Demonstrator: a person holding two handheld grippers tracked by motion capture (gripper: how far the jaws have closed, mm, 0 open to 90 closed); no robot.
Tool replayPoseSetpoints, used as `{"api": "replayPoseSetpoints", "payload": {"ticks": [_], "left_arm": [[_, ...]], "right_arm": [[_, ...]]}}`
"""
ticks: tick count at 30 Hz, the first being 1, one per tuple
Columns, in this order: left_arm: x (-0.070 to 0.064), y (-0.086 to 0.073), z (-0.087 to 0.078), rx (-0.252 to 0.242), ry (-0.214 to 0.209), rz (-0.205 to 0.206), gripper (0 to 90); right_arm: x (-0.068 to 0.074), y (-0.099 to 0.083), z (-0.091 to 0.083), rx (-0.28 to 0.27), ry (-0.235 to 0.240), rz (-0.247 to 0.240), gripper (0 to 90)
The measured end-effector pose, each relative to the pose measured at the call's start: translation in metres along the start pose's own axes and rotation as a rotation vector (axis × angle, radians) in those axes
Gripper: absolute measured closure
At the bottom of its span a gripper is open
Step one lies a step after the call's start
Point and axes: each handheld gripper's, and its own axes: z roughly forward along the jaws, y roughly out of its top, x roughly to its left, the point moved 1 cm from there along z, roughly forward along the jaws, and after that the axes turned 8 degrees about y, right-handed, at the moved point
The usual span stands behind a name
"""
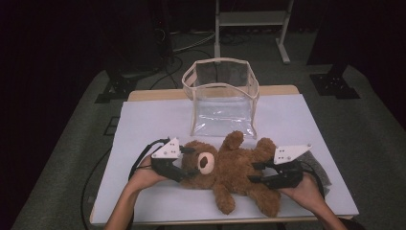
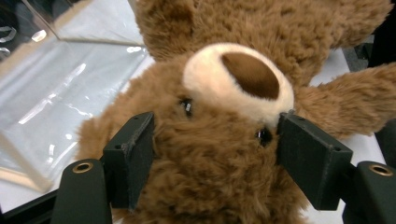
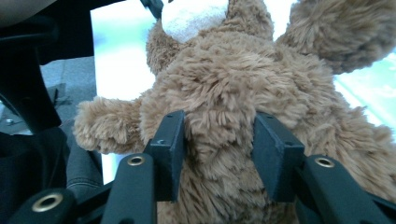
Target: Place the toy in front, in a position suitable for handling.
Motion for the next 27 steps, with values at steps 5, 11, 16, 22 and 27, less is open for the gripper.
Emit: {"api": "replayPoseSetpoints", "payload": {"ticks": [5,11,16,22,27], "left_arm": [[-0.001,0.0,0.001,0.006,-0.001,-0.03,32.3],[-0.008,0.0,0.003,0.001,0.004,-0.024,21.3],[-0.01,-0.001,0.01,0.028,0.041,-0.037,23.6],[-0.014,0.004,0.015,0.054,0.105,-0.041,40.0],[-0.021,0.01,0.01,0.078,0.114,-0.048,42.5]], "right_arm": [[0.003,-0.008,-0.013,0.015,-0.066,0.013,43.5],[-0.004,-0.02,-0.006,0.026,-0.025,0.073,38.6],[-0.014,-0.013,0.002,0.033,0.01,0.076,39.3],[-0.024,-0.015,0.005,-0.01,0.052,0.119,42.0],[-0.026,-0.012,0.003,-0.042,0.089,0.134,43.2]]}}
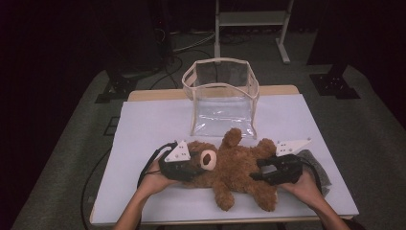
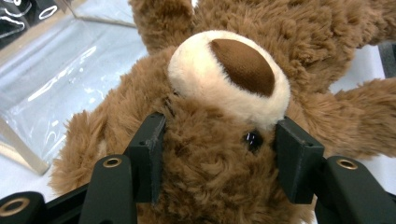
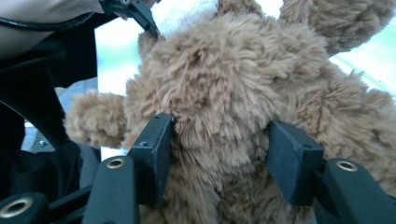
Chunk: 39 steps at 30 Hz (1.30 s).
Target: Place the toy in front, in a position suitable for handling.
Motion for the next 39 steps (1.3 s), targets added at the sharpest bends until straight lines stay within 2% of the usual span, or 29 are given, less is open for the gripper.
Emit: {"api": "replayPoseSetpoints", "payload": {"ticks": [3,9,12,17,19,20,21,22,25,29,32,38,39], "left_arm": [[-0.002,0.002,-0.005,0.013,-0.013,-0.003,42.9],[-0.002,-0.003,-0.018,0.02,-0.044,-0.024,43.4],[0.0,-0.006,-0.021,0.021,-0.046,-0.032,43.3],[0.0,-0.009,-0.021,0.009,-0.035,-0.034,41.0],[0.0,-0.009,-0.021,0.003,-0.034,-0.036,38.8],[0.0,-0.009,-0.022,0.0,-0.031,-0.035,38.8],[-0.001,-0.009,-0.022,-0.001,-0.029,-0.036,37.8],[-0.001,-0.009,-0.022,0.0,-0.028,-0.034,37.8],[-0.002,-0.009,-0.023,-0.002,-0.022,-0.03,37.0],[-0.002,-0.009,-0.023,-0.001,-0.02,-0.027,35.2],[-0.002,-0.009,-0.023,0.002,-0.02,-0.021,34.9],[-0.003,-0.009,-0.024,0.002,-0.019,-0.009,34.4],[-0.003,-0.009,-0.025,0.001,-0.019,-0.009,34.1]], "right_arm": [[0.001,0.003,-0.001,0.006,0.0,-0.011,43.7],[0.006,0.006,0.004,0.011,0.035,-0.003,43.7],[0.008,0.006,0.006,0.012,0.044,-0.006,43.6],[0.007,0.005,0.003,0.009,0.025,-0.017,42.0],[0.008,0.003,-0.007,0.012,-0.004,-0.031,41.7],[0.008,0.003,-0.007,0.012,-0.004,-0.031,41.7],[0.009,0.002,-0.016,0.007,-0.033,-0.041,41.6],[0.009,0.002,-0.016,0.007,-0.033,-0.041,41.6],[0.006,-0.002,-0.034,0.005,-0.094,-0.044,40.9],[0.0,-0.013,-0.061,-0.004,-0.176,-0.018,41.0],[-0.006,-0.023,-0.077,0.011,-0.242,-0.001,41.5],[-0.024,-0.048,-0.091,0.09,-0.345,0.067,42.3],[-0.029,-0.057,-0.092,0.113,-0.366,0.087,42.4]]}}
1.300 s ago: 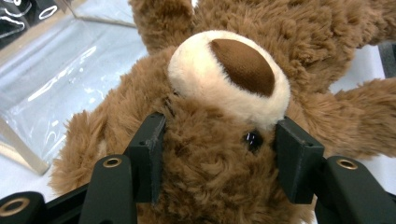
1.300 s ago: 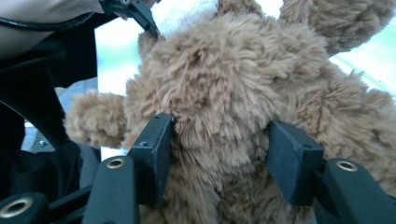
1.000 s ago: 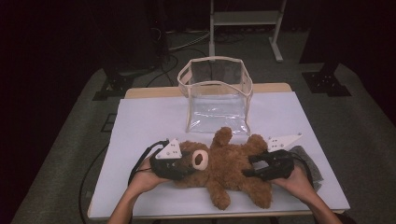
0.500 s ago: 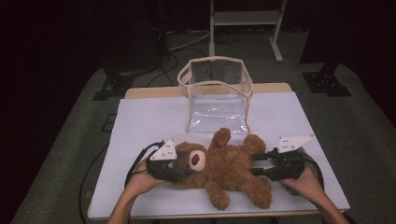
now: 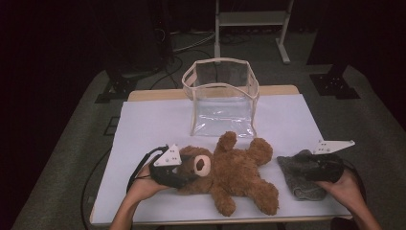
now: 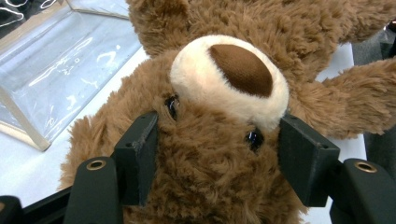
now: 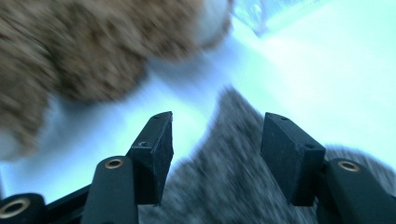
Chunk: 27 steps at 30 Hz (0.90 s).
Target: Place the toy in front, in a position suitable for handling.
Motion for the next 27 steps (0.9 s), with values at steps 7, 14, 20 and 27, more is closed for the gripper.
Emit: {"api": "replayPoseSetpoints", "payload": {"ticks": [7,14,20,27], "left_arm": [[0.0,0.0,0.0,-0.006,0.001,0.006,33.5],[0.0,0.0,0.002,-0.011,0.002,0.002,32.0],[-0.003,0.001,0.002,-0.003,0.009,0.019,31.4],[-0.002,0.0,0.002,-0.01,0.011,0.015,30.1]], "right_arm": [[-0.016,-0.02,0.011,0.069,-0.026,0.042,41.5],[-0.011,-0.026,0.019,0.057,-0.063,-0.028,47.4],[-0.009,-0.025,0.019,0.068,-0.057,-0.052,68.7],[-0.012,-0.023,0.017,0.062,-0.021,0.004,80.7]]}}
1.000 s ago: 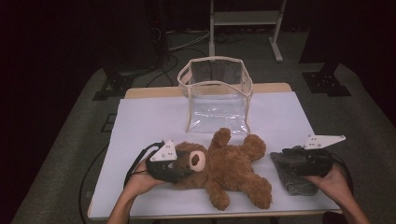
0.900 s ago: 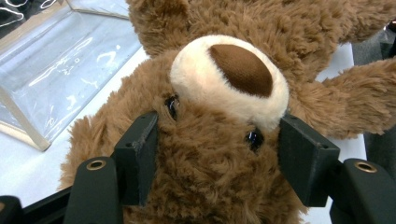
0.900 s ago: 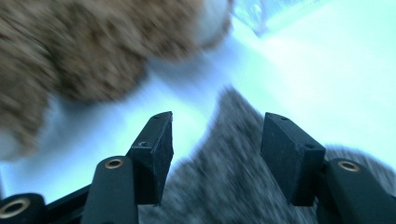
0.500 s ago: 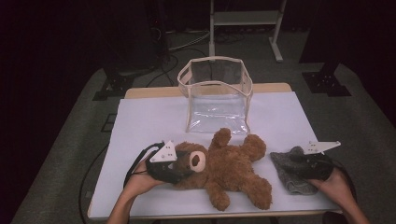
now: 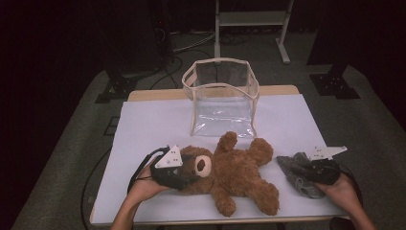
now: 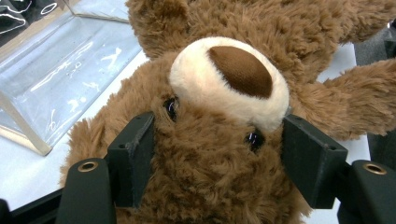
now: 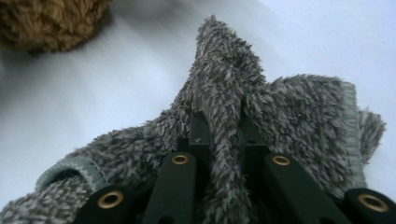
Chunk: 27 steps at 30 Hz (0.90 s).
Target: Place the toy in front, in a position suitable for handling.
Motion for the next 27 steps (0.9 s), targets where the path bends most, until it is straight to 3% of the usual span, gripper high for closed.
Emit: {"api": "replayPoseSetpoints", "payload": {"ticks": [4,7,8,11,12,13,17,22,24,27], "left_arm": [[0.001,0.0,0.0,0.0,0.0,-0.002,29.0],[0.002,0.0,0.001,-0.002,-0.001,-0.005,28.6],[0.002,0.0,0.001,-0.003,0.0,-0.008,28.6],[0.002,0.0,0.002,-0.003,0.002,-0.009,27.9],[0.002,0.001,0.002,-0.001,0.002,-0.006,27.6],[0.002,0.001,0.003,0.0,0.003,-0.006,27.6],[0.002,0.002,0.003,-0.001,0.004,-0.008,27.6],[0.002,0.001,0.003,0.001,0.002,-0.01,27.9],[0.002,0.001,0.003,0.002,0.004,-0.011,28.6],[0.002,0.0,0.003,0.002,0.006,-0.009,28.8]], "right_arm": [[-0.001,0.001,-0.006,-0.04,0.024,0.027,81.2],[0.007,0.014,-0.021,-0.143,0.085,0.022,81.2],[0.007,0.014,-0.021,-0.143,0.085,0.022,81.2],[0.022,0.034,-0.033,-0.211,0.131,-0.029,81.1],[0.036,0.05,-0.038,-0.239,0.168,-0.076,81.1],[0.036,0.05,-0.038,-0.239,0.168,-0.076,81.1],[0.066,0.082,-0.031,-0.251,0.239,-0.178,81.0],[0.097,0.112,0.0,-0.216,0.34,-0.272,80.9],[0.109,0.122,0.019,-0.172,0.366,-0.313,80.8],[0.112,0.123,0.026,-0.152,0.37,-0.328,80.8]]}}
